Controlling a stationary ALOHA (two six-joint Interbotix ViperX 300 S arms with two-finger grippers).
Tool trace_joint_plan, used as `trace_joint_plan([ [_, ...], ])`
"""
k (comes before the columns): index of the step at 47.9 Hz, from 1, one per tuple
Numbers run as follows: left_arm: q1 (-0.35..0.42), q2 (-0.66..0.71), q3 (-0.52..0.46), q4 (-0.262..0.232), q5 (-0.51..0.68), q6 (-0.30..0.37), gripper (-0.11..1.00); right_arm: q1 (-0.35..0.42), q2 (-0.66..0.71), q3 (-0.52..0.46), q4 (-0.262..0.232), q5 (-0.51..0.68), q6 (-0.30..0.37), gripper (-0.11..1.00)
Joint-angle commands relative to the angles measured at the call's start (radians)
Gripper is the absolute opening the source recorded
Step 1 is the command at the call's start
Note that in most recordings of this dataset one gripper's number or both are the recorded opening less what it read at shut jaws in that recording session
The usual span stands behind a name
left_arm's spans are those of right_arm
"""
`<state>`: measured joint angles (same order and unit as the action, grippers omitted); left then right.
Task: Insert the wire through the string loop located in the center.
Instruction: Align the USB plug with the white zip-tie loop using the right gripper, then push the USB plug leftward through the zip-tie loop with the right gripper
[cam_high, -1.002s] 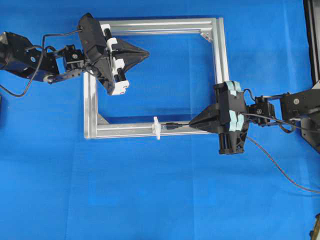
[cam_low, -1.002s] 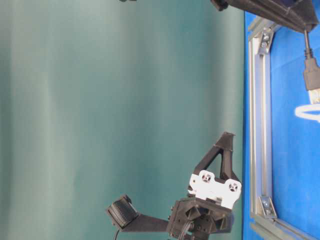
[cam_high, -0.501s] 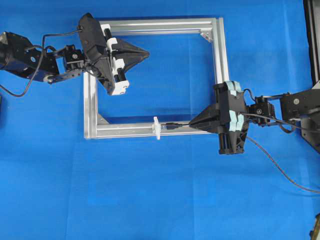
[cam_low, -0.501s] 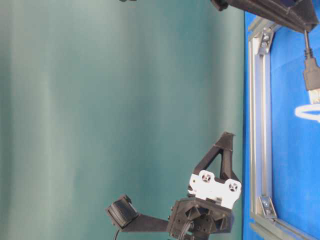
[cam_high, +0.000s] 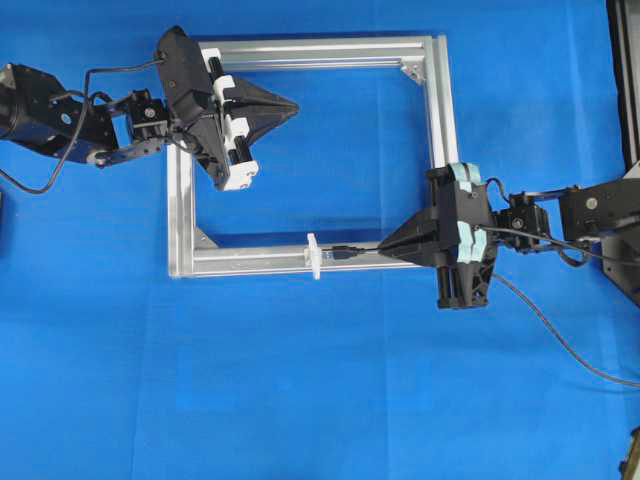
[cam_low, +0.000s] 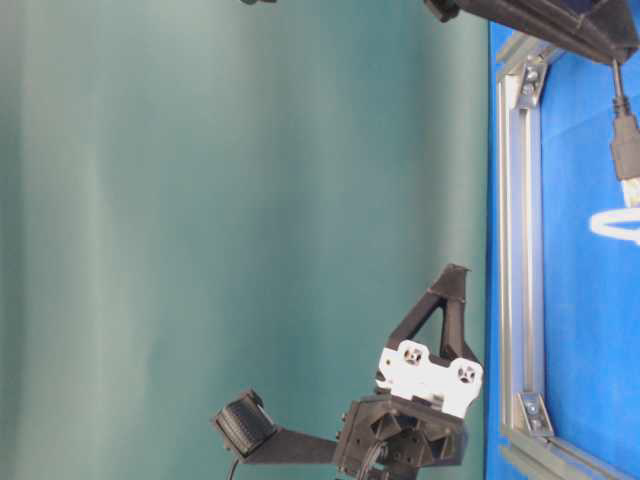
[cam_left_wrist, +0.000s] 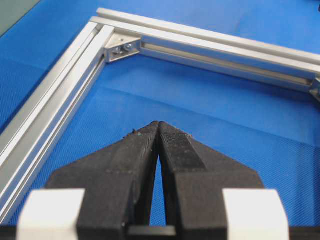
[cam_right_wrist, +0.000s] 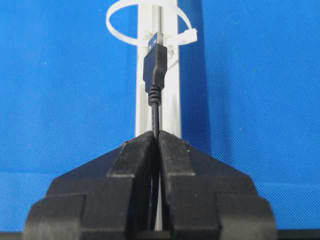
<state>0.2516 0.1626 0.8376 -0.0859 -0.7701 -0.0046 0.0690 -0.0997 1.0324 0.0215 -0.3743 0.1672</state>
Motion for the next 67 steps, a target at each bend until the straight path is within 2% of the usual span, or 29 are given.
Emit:
trace_joint_plan([
  [1,-0.003,-0.028,-0.017,0.003,-0.011,0.000,0.00,0.000,-0.008,-0.012,0.003,-0.011,0.000,-0.02],
  [14,-0.005,-0.028,-0.018,0.003,-0.011,0.000,0.00,0.000,0.011,-0.032,0.003,-0.017,0.000,-0.02],
  [50,-0.014,-0.026,-0.023,0.003,-0.009,0.000,0.00,0.002,0.186,-0.210,-0.002,-0.074,-0.008,-0.02],
  [67,-0.015,-0.028,-0.020,0.003,-0.011,0.000,0.00,0.002,0.206,-0.229,-0.002,-0.074,-0.008,-0.02],
])
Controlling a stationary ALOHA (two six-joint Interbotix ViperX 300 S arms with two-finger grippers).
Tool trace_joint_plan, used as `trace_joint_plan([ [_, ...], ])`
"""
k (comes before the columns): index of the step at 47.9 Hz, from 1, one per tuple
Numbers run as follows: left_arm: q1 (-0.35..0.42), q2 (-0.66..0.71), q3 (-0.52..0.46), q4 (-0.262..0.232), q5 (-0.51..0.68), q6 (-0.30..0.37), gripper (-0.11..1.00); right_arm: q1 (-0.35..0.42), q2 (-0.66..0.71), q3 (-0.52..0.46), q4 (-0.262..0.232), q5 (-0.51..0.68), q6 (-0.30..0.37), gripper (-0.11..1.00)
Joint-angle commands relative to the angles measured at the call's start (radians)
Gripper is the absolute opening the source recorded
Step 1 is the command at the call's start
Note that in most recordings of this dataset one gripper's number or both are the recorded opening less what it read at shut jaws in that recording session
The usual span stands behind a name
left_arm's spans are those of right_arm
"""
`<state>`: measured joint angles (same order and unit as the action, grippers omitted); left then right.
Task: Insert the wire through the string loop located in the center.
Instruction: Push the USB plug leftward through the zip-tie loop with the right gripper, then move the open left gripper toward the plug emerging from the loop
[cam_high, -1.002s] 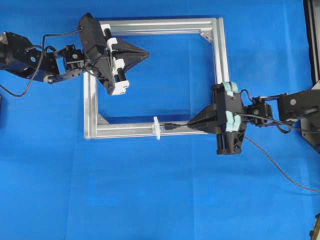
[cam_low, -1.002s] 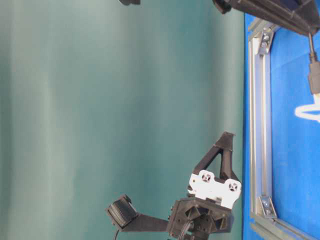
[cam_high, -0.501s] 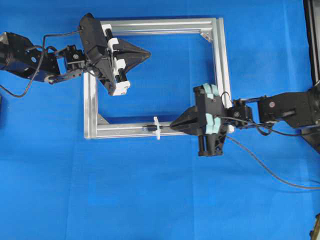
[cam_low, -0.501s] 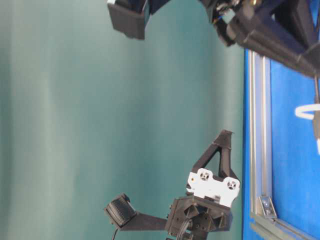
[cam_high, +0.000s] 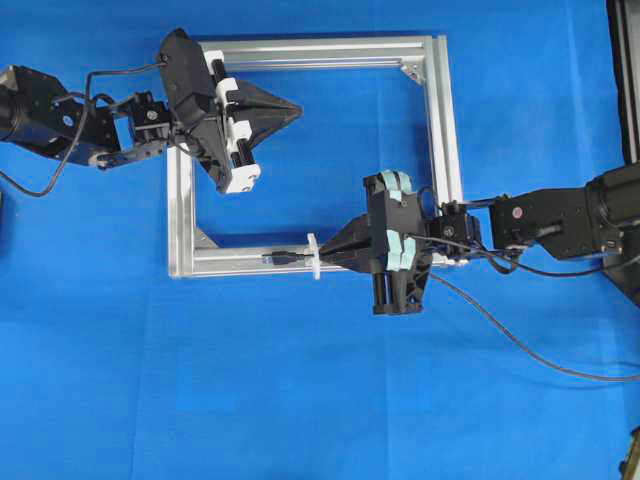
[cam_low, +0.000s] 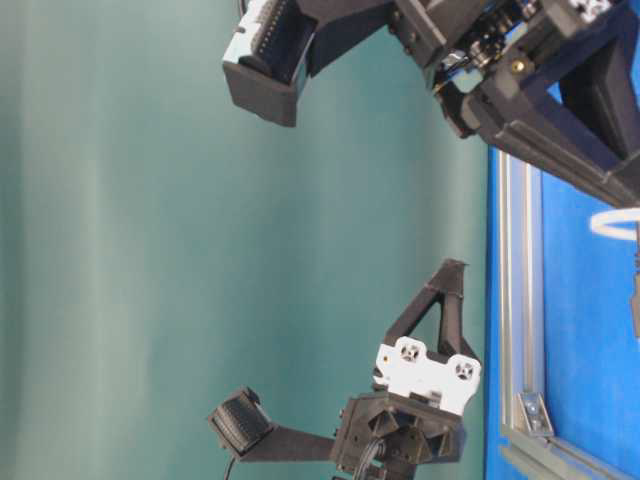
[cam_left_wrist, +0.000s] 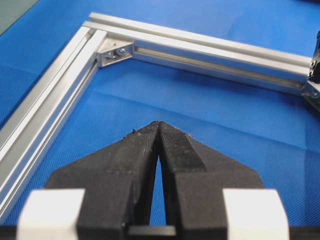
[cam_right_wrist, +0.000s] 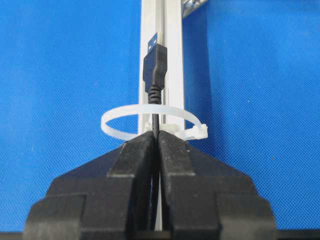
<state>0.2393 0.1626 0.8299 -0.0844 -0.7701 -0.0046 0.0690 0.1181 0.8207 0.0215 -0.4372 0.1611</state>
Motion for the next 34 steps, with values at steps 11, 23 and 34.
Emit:
trace_joint_plan([
  [11,-0.003,-0.028,-0.011,0.002,-0.011,0.000,0.00,0.003,-0.012,-0.017,-0.002,-0.011,-0.002,-0.02],
  [23,-0.038,-0.035,-0.002,0.002,-0.009,-0.011,0.00,0.002,-0.012,-0.017,-0.002,-0.009,-0.002,-0.02],
  [34,-0.147,-0.057,0.034,0.002,-0.009,-0.014,0.00,0.003,-0.012,-0.017,-0.002,-0.011,-0.002,-0.02],
])
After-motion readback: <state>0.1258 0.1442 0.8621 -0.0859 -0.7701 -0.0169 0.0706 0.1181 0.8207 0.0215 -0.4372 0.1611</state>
